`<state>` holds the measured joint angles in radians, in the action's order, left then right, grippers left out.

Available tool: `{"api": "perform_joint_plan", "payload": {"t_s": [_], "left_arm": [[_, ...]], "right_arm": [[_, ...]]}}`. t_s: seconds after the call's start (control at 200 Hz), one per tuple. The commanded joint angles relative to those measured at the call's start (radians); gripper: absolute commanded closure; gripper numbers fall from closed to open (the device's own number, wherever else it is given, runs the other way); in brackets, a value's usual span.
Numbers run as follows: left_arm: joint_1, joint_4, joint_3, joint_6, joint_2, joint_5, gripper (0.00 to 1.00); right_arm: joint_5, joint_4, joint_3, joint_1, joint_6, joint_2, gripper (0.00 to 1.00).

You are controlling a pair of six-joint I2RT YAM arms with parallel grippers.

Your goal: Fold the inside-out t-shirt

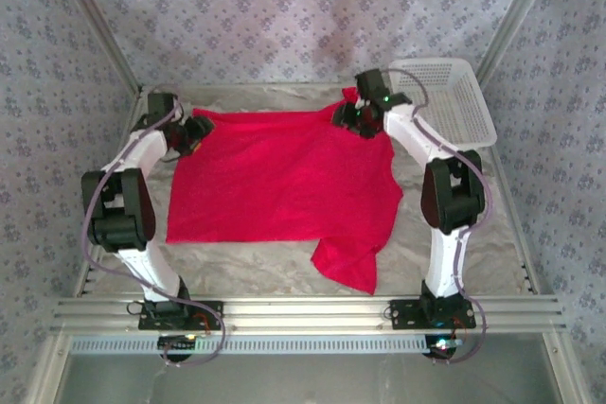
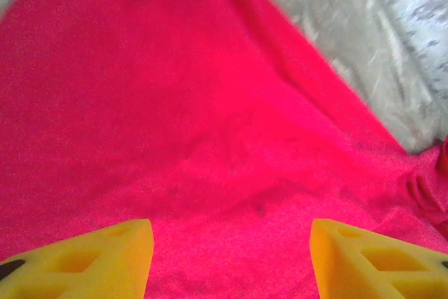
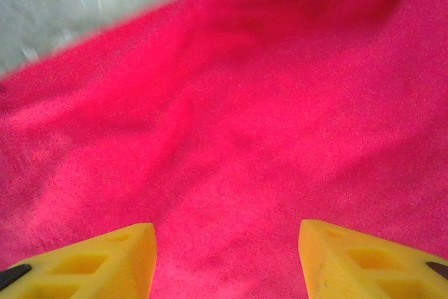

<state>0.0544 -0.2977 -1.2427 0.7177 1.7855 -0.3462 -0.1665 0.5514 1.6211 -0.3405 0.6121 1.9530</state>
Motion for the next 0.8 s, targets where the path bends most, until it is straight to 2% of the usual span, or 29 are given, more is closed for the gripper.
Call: {"api": "perform_joint_plan", "payload": {"t_s": [0.0,0.12,0.245,0.4,0.55,0.63,0.755,0.8], "left_arm": [[0.021,0.113,0.096,0.055,0.025,-0.067,0.39],[0.067,0.131,0.163,0.070,0.041,-0.053,0.39],[0.128,0.130,0.226,0.069,0.022,-0.026,0.39],[0.162,0.091,0.258,0.041,-0.037,0.029,0.38],[0.130,0.058,0.223,0.039,-0.065,0.039,0.35],[0.081,0.047,0.191,0.009,-0.079,0.074,0.24],[-0.004,0.011,0.147,-0.080,-0.127,0.204,0.21],[-0.024,0.019,0.157,-0.104,-0.161,0.261,0.12]], "right_arm": [[-0.006,-0.114,-0.196,0.007,0.042,-0.041,0.43],[0.004,-0.140,-0.347,0.021,0.090,-0.061,0.45],[0.072,-0.137,-0.510,0.027,0.113,-0.112,0.46],[0.104,-0.108,-0.604,0.036,0.140,-0.167,0.46],[0.164,-0.047,-0.471,-0.010,0.120,-0.225,0.45],[0.192,-0.055,-0.347,-0.032,0.092,-0.215,0.46],[0.206,-0.095,-0.174,-0.038,0.054,-0.100,0.46],[0.204,-0.094,-0.092,-0.031,0.048,-0.030,0.46]]}}
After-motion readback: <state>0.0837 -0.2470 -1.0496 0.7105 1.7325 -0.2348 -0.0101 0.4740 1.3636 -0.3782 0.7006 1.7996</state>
